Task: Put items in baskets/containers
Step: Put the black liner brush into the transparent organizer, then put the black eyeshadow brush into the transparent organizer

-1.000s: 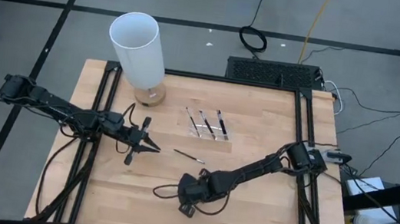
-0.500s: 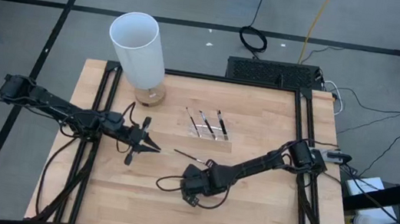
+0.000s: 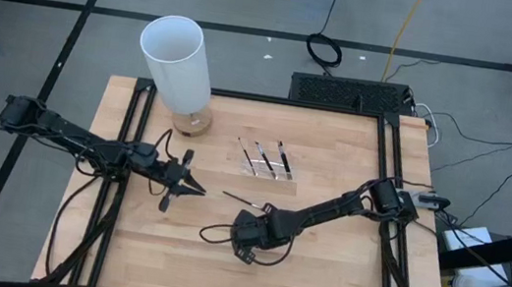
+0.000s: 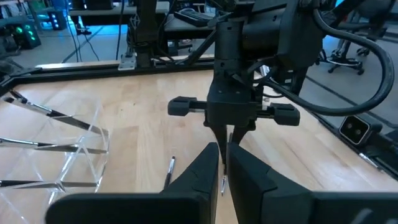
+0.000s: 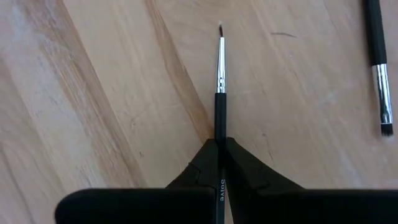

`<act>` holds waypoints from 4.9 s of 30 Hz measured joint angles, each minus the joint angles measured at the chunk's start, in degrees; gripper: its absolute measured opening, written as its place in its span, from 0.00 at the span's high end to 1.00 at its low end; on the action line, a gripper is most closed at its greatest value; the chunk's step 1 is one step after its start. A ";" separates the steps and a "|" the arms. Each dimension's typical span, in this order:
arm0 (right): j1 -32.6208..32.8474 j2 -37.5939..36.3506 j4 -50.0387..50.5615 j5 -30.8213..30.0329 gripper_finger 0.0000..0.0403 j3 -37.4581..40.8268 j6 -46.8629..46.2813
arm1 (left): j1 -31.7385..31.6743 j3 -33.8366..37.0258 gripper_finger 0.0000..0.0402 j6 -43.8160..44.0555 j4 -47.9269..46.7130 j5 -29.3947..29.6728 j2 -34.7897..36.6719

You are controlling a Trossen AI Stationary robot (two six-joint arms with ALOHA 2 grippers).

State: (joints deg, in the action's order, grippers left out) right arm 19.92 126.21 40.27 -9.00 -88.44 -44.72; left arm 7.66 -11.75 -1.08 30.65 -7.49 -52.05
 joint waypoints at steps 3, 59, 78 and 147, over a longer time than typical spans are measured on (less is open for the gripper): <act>0.18 0.00 -0.11 -0.06 0.99 0.00 -0.79 | -0.02 0.00 0.90 1.77 0.00 -0.02 0.00; -18.99 -38.61 -89.82 -9.04 1.00 44.00 42.73 | -0.07 -0.02 0.90 -11.68 -3.97 17.32 0.00; -23.69 -21.12 -104.11 -15.32 1.00 46.82 36.55 | -0.94 -0.02 0.90 -13.47 -6.78 23.08 0.00; -20.92 -26.39 -90.93 -17.84 0.75 46.77 35.40 | 4.88 -8.50 0.90 -4.91 -14.93 24.71 -1.23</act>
State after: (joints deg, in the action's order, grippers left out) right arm -0.99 99.82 -50.66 -26.84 -41.67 -9.32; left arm 12.54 -20.25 -5.99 15.72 17.23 -53.28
